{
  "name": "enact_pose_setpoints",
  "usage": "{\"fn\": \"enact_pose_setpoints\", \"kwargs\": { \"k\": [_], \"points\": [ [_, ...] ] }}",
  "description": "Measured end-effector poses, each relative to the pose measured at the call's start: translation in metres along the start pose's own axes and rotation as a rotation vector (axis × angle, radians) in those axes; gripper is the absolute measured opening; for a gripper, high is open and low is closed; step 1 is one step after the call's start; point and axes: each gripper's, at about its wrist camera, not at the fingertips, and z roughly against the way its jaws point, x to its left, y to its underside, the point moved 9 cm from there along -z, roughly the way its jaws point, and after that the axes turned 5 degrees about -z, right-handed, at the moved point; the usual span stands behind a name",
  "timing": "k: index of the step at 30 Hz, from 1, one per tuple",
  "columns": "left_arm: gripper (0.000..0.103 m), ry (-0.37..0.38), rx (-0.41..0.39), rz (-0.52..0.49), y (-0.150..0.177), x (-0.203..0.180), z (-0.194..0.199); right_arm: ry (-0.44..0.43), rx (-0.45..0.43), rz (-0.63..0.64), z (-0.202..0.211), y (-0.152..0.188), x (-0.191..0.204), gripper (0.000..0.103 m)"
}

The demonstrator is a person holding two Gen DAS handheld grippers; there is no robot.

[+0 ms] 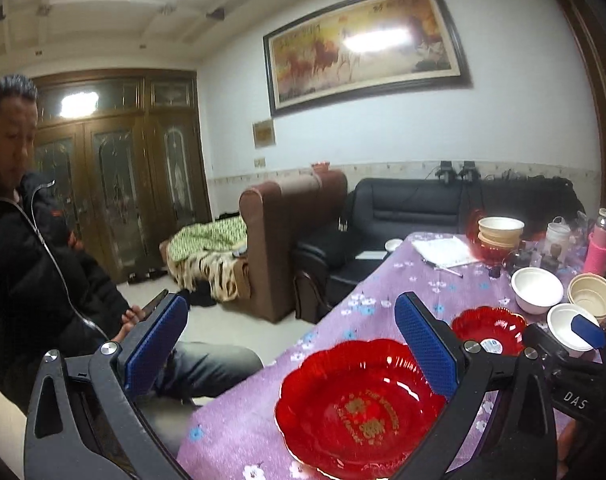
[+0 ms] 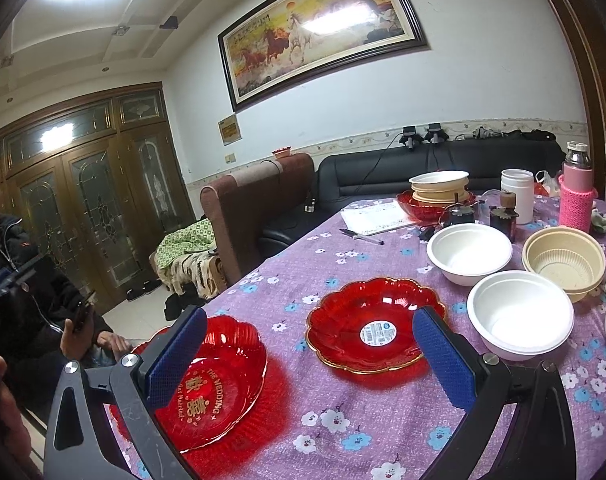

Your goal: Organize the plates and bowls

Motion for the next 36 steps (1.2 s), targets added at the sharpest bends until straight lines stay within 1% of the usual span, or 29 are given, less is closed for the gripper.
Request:
{"fn": "enact_pose_setpoints", "kwargs": {
  "k": [5, 8, 18, 20, 21, 24, 25, 26, 27, 28, 30, 31, 34, 36],
  "points": [
    [0.103, 0.005, -0.027, 0.009, -0.002, 0.001, 0.002, 0.005, -0.004, 0.005, -0.001, 0.0, 0.0, 0.102],
    [0.103, -0.006, -0.039, 0.008, -0.002, 0.001, 0.003, 0.008, -0.008, 0.012, 0.0, 0.001, 0.002, 0.102],
    [0.103, -0.007, -0.039, 0.008, 0.0, 0.001, 0.002, 0.008, -0.009, 0.012, 0.0, 0.002, 0.002, 0.102],
    [0.103, 0.0, -0.025, 0.009, 0.002, 0.001, 0.001, 0.008, -0.008, 0.013, 0.0, 0.002, 0.002, 0.102],
    [0.103, 0.011, 0.0, 0.01, 0.005, 0.001, -0.003, 0.008, -0.008, 0.013, 0.0, 0.002, 0.002, 0.102],
    [0.103, 0.049, 0.153, 0.026, 0.025, 0.008, -0.028, 0.006, 0.001, 0.009, 0.0, 0.002, 0.003, 0.102],
    [0.103, 0.065, 0.228, 0.038, 0.035, 0.014, -0.04, 0.005, 0.006, 0.009, 0.0, 0.001, 0.004, 0.102],
    [0.103, 0.069, 0.279, 0.046, 0.042, 0.019, -0.047, 0.004, 0.008, 0.011, 0.001, 0.0, 0.006, 0.102],
    [0.103, 0.075, 0.363, 0.059, 0.054, 0.027, -0.058, 0.0, 0.01, 0.016, 0.002, -0.002, 0.008, 0.102],
    [0.103, 0.084, 0.428, 0.069, 0.065, 0.033, -0.066, -0.009, 0.016, 0.019, 0.003, -0.005, 0.011, 0.102],
    [0.103, 0.09, 0.542, 0.095, 0.084, 0.047, -0.077, -0.022, 0.035, 0.026, 0.003, -0.011, 0.018, 0.102],
    [0.103, 0.077, 0.591, 0.104, 0.094, 0.054, -0.081, -0.027, 0.044, 0.027, 0.002, -0.013, 0.021, 0.102],
    [0.103, 0.062, 0.669, 0.145, 0.108, 0.063, -0.088, -0.043, 0.093, 0.015, -0.004, -0.014, 0.03, 0.102],
    [0.103, 0.066, 0.706, 0.179, 0.116, 0.065, -0.092, -0.046, 0.157, 0.005, -0.014, -0.006, 0.035, 0.102]
  ]
}}
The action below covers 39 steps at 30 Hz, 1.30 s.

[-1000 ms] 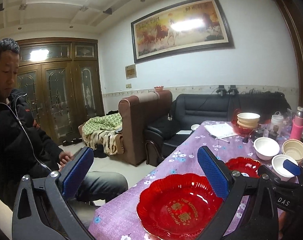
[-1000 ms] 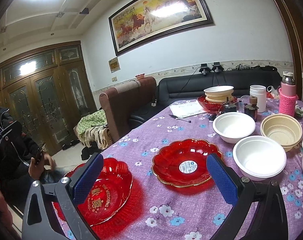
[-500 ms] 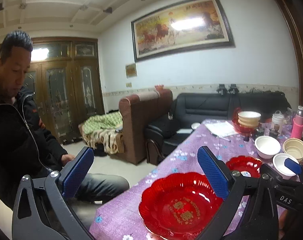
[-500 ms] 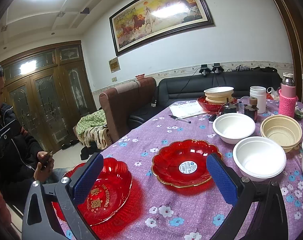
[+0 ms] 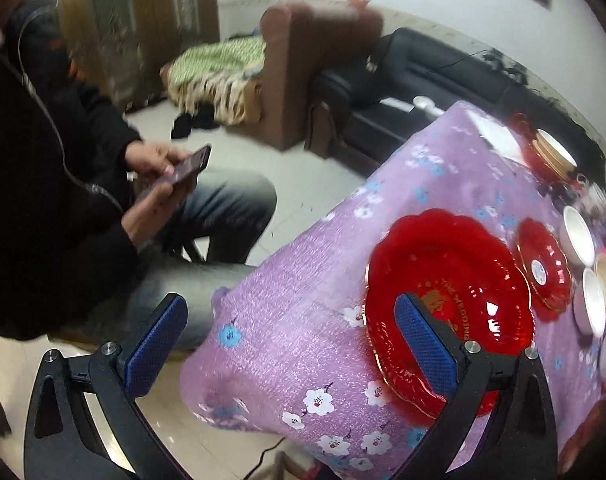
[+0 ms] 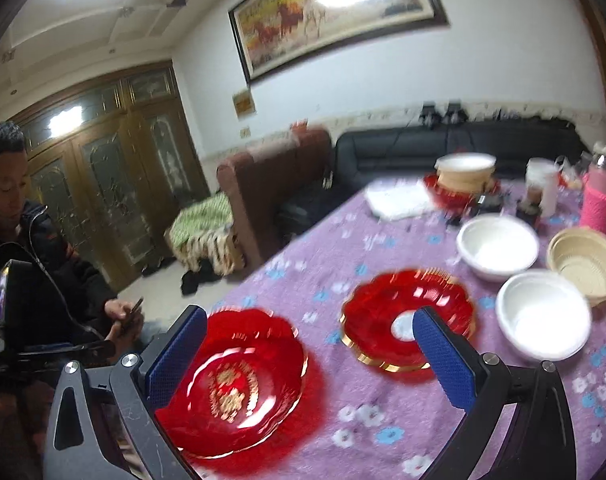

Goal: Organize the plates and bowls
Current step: 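Move the left gripper to the large red 'THE WEDDING' plate rim and close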

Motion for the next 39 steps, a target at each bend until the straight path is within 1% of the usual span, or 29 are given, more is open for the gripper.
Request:
{"fn": "enact_pose_setpoints", "kwargs": {
  "k": [2, 3, 5, 6, 8, 13, 15, 17, 20, 32, 34, 39],
  "points": [
    [0.103, 0.029, 0.033, 0.005, 0.002, -0.004, -0.007, 0.009, 0.087, -0.001, -0.017, 0.013, 0.002, 0.102],
    [0.103, 0.037, 0.059, -0.008, 0.005, -0.008, -0.013, 0.017, 0.13, -0.001, -0.025, 0.022, 0.003, 0.102],
    [0.103, 0.029, 0.094, -0.052, 0.009, -0.017, -0.022, 0.024, 0.228, -0.002, -0.043, 0.038, 0.003, 0.102],
    [0.103, 0.017, 0.097, -0.065, 0.009, -0.02, -0.023, 0.026, 0.275, -0.009, -0.05, 0.046, 0.002, 0.1],
    [0.103, 0.007, 0.097, -0.072, 0.007, -0.022, -0.026, 0.03, 0.308, -0.013, -0.057, 0.052, 0.001, 0.099],
    [0.103, 0.011, 0.115, -0.069, 0.004, -0.021, -0.038, 0.072, 0.343, 0.007, -0.065, 0.06, -0.002, 0.099],
    [0.103, 0.025, 0.115, -0.07, 0.003, -0.025, -0.04, 0.072, 0.346, 0.005, -0.067, 0.061, -0.001, 0.099],
    [0.103, 0.02, 0.113, -0.076, 0.003, -0.029, -0.043, 0.074, 0.349, 0.007, -0.068, 0.062, 0.0, 0.099],
    [0.103, 0.026, 0.13, -0.084, 0.006, -0.033, -0.05, 0.077, 0.362, 0.009, -0.074, 0.066, 0.001, 0.099],
    [0.103, 0.009, 0.142, -0.144, 0.014, -0.052, -0.064, 0.09, 0.398, 0.006, -0.098, 0.074, 0.003, 0.098],
    [0.103, 0.007, 0.149, -0.141, 0.015, -0.051, -0.067, 0.092, 0.415, 0.01, -0.104, 0.076, 0.003, 0.092],
    [0.103, -0.003, 0.161, -0.137, 0.016, -0.051, -0.072, 0.105, 0.477, 0.017, -0.119, 0.084, 0.002, 0.083]
  ]
}}
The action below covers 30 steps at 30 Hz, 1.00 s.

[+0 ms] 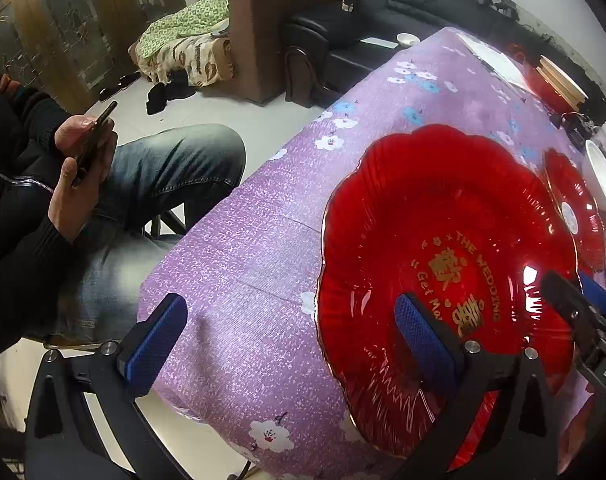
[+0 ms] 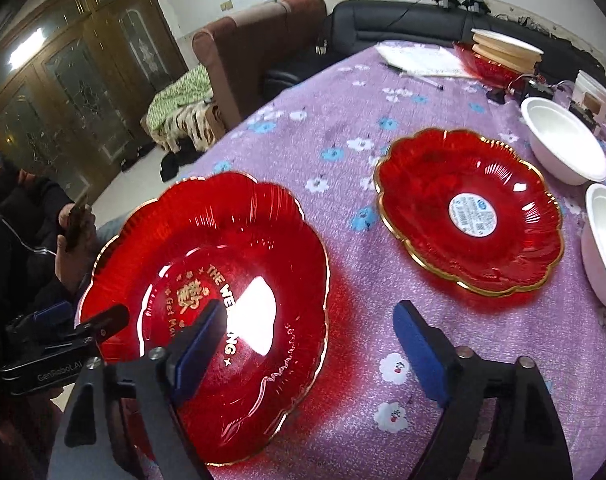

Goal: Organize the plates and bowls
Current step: 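Move the left gripper to the large red 'THE WEDDING' plate rim and close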

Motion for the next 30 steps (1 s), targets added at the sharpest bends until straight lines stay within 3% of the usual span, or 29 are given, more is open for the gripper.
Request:
{"fn": "enact_pose_setpoints", "kwargs": {
  "k": [12, 25, 30],
  "points": [
    [0.103, -0.012, 0.024, -0.001, -0.001, -0.005, -0.008, 0.011, 0.047, -0.022, -0.014, 0.001, -0.003, 0.08],
    [0.103, -0.038, 0.007, -0.027, -0.002, -0.009, -0.013, 0.026, 0.085, -0.055, -0.025, 0.004, -0.009, 0.061],
    [0.081, -0.029, -0.036, -0.037, -0.006, -0.015, -0.008, 0.028, 0.079, -0.072, -0.025, 0.002, -0.012, 0.039]
  ]
}}
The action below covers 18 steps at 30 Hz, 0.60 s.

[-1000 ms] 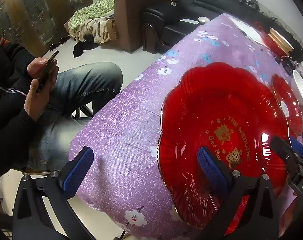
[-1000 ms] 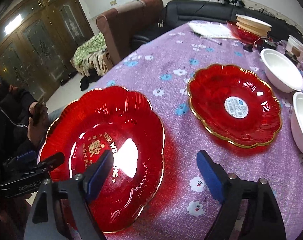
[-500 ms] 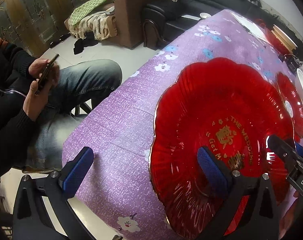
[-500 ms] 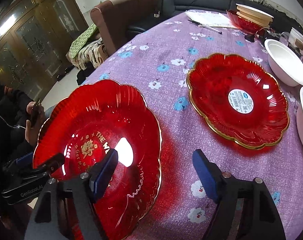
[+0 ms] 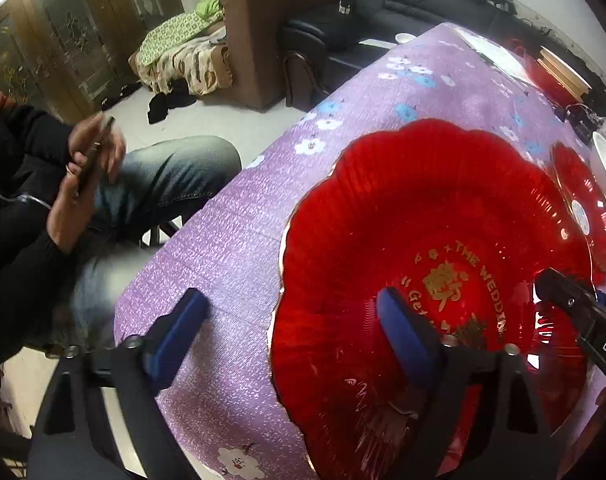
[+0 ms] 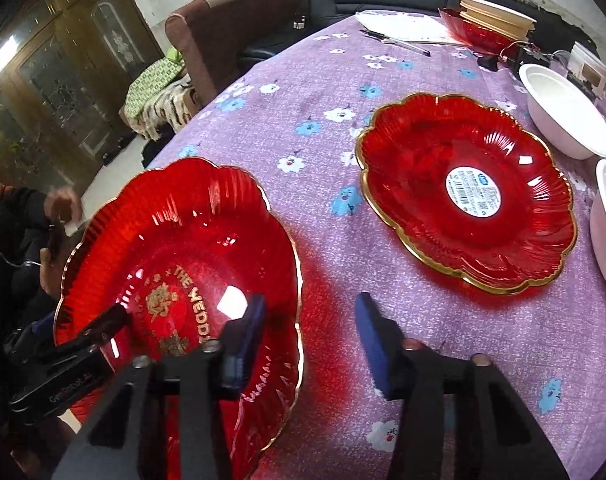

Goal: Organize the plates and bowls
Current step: 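Move the left gripper to the large red 'THE WEDDING' plate rim and close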

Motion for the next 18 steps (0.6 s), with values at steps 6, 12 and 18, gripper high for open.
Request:
{"fn": "enact_pose_setpoints", "kwargs": {
  "k": [6, 12, 18],
  "points": [
    [0.04, 0.019, -0.03, -0.032, -0.003, -0.011, 0.004, -0.033, -0.003, 0.02, 0.001, 0.0, 0.012, 0.016],
    [0.039, 0.023, -0.038, -0.023, -0.006, -0.012, 0.004, -0.042, -0.01, 0.011, 0.001, 0.001, 0.012, 0.015],
    [0.035, 0.044, -0.033, -0.008, -0.005, -0.012, 0.005, -0.042, -0.029, 0.004, 0.005, 0.002, 0.011, 0.013]
  ]
}}
